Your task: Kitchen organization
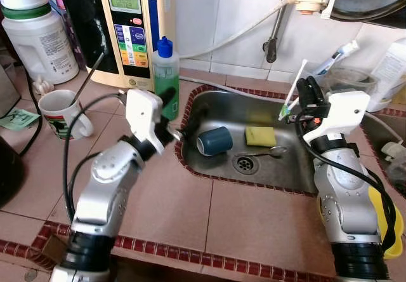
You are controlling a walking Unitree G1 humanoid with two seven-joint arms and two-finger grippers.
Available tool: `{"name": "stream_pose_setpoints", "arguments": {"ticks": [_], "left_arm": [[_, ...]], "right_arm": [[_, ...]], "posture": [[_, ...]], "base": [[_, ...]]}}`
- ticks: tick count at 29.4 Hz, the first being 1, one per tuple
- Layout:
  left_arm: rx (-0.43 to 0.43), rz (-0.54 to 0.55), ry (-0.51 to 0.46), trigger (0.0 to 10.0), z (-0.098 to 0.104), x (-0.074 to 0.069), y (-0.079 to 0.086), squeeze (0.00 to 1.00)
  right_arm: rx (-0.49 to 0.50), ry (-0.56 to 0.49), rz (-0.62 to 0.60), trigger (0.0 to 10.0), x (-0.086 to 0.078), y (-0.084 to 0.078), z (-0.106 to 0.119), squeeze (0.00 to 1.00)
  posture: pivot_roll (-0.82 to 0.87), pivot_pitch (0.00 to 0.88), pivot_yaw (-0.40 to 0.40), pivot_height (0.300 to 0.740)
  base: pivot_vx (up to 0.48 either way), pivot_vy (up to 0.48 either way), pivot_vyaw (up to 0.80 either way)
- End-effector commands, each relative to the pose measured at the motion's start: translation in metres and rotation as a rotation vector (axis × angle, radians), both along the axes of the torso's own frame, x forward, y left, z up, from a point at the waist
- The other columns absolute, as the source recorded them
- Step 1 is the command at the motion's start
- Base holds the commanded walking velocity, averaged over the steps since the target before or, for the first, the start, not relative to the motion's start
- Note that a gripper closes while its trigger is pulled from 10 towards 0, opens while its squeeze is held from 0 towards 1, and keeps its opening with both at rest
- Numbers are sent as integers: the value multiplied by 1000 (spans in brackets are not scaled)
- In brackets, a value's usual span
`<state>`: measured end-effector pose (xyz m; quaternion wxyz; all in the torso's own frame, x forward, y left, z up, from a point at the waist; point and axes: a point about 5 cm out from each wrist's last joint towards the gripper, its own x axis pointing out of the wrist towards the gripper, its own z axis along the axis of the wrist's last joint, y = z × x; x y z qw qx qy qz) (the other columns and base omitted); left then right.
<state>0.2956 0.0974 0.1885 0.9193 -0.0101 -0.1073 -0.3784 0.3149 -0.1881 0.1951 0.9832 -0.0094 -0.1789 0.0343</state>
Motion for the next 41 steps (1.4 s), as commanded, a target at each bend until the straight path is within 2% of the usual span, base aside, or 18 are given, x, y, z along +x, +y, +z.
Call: {"name": "stream_pose_setpoints", "arguments": {"ticks": [1,4,8,10,13,15,16,22,26,31,32,33,34,41], "left_arm": [[50,-70,-4,10000,-3,-10,-13,0],[67,-83,22,10000,-9,-13,-17,0],[90,-135,36,10000,-17,-24,-25,0],[101,-140,55,10000,-19,-26,-26,0],[111,-151,74,10000,-22,-31,-28,0],[116,-150,86,10000,-24,-31,-28,0],[122,-153,93,10000,-25,-33,-29,0],[139,-162,104,10000,-28,-39,-34,0],[152,-170,105,10000,-29,-43,-38,0],[152,-176,107,10000,-29,-46,-40,0],[153,-171,106,10000,-29,-45,-39,0],[153,-171,106,10000,-29,-45,-39,0],[151,-169,107,10000,-28,-44,-39,0],[159,-168,99,10000,-28,-44,-39,0]], "right_arm": [[33,14,-15,10000,3,-11,-1,0],[56,26,-9,10000,6,-14,-2,0],[78,66,12,10000,12,-18,-8,0],[129,87,37,10000,16,-19,-11,0],[223,182,92,10000,26,-17,-23,0],[234,204,105,10000,28,-15,-27,0],[275,235,135,10000,31,-11,-32,0],[301,307,238,10000,38,12,-44,0],[317,316,310,10000,39,27,-45,0],[373,319,378,10000,37,37,-45,0],[392,321,396,10000,35,39,-46,435],[392,321,396,10000,35,39,-46,435],[402,319,400,10000,34,40,-46,1000],[430,317,417,10000,31,40,-47,1000]], "posture": [[33,63,-33,740],[34,68,-32,740],[31,75,-29,740],[33,78,-30,740],[36,81,-31,740],[39,82,-32,740],[43,82,-36,740],[51,84,-40,740],[57,84,-43,740],[59,83,-46,740],[58,83,-46,740],[58,83,-46,740],[58,84,-46,740],[53,81,-45,740]], "base": [[0,0,0],[0,0,0],[0,0,0],[0,0,0],[0,0,0],[0,0,0],[0,0,0],[0,0,0],[0,0,0],[0,0,0],[0,0,0],[0,0,0],[0,0,0],[0,0,0]]}}
